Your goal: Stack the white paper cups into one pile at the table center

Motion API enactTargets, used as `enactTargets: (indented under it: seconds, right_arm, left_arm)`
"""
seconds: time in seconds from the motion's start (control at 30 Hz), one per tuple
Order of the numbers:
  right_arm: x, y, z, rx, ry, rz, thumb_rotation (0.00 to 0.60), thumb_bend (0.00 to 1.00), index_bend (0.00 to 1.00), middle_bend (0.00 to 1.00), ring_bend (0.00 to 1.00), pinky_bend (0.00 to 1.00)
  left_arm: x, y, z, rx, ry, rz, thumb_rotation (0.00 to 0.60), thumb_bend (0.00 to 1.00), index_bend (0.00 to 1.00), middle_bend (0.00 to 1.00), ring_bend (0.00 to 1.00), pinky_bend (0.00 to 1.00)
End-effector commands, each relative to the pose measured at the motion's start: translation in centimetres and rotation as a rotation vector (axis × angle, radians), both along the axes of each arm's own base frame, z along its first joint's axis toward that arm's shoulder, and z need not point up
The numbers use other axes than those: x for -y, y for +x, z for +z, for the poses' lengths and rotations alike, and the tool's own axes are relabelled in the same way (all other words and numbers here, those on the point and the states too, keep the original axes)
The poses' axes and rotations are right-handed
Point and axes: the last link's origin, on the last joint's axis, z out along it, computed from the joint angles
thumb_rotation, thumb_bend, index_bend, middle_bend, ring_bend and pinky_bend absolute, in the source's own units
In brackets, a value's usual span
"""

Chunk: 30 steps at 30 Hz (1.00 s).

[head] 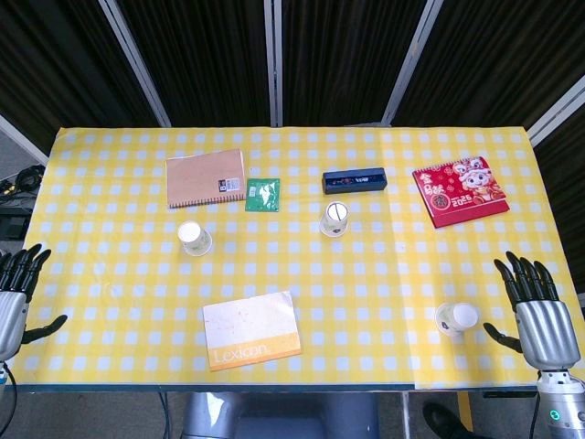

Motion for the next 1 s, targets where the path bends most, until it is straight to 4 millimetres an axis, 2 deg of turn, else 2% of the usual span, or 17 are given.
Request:
enactTargets:
  seconds: [0.03, 0.2, 0.43, 0.53, 0.63, 0.8, 1.0]
  right_arm:
    - [0.0, 0.0, 0.0, -0.002, 0.001, 0.000, 0.600, 0.00, 0.04, 0.00, 0.00, 0.00]
    - [0.2, -0.3, -0.2, 0.002, 0.028, -0.022, 0.600, 0.00, 0.04, 0.00, 0.00, 0.00]
    - [0.8, -1.5, -1.3, 0.034, 0.285, -0.063, 0.600, 0.00, 0.06, 0.00, 0.00, 0.00]
    - [1.1, -1.6, -1.7, 0.079, 0.422, -0.049, 0.600, 0.00, 0.09, 0.01, 0.00, 0.07]
    - [1.8, -1.6, -2.1, 0.068, 0.529, -0.040, 0.600, 0.00, 0.12, 0.11, 0.03, 0.14]
    - [2.6, -1.6, -2.3, 0.015, 0.569, -0.032, 0.600, 0.00, 0.13, 0.16, 0.05, 0.15]
    - [3.3, -2.1, -2.4, -0.033, 0.571, -0.049, 0.600, 0.00, 0.14, 0.17, 0.05, 0.16]
  left_arm:
    - [0.0, 0.0, 0.1, 0.000, 0.002, 0.002, 0.600, 0.00, 0.00, 0.00, 0.00, 0.00]
    - [0.0, -0.2, 0.1, -0.002, -0.001, 0.009, 0.600, 0.00, 0.00, 0.00, 0.00, 0.00]
    - [0.0, 0.3, 0.6, 0.009, 0.013, -0.002, 0.600, 0.00, 0.00, 0.00, 0.00, 0.00]
    - [-0.1, 0.5, 0.9, 0.003, 0.013, 0.000, 0.600, 0.00, 0.00, 0.00, 0.00, 0.00]
    - [-0.3, 0.6, 0.8, -0.003, 0.012, 0.001, 0.600, 0.00, 0.00, 0.00, 0.00, 0.00]
    - [-0.4, 0.6, 0.6, -0.012, 0.001, 0.011, 0.600, 0.00, 0.00, 0.00, 0.00, 0.00]
    - [-0.4, 0.5, 0.9, -0.005, 0.012, 0.014, 0.600, 0.00, 0.00, 0.00, 0.00, 0.00]
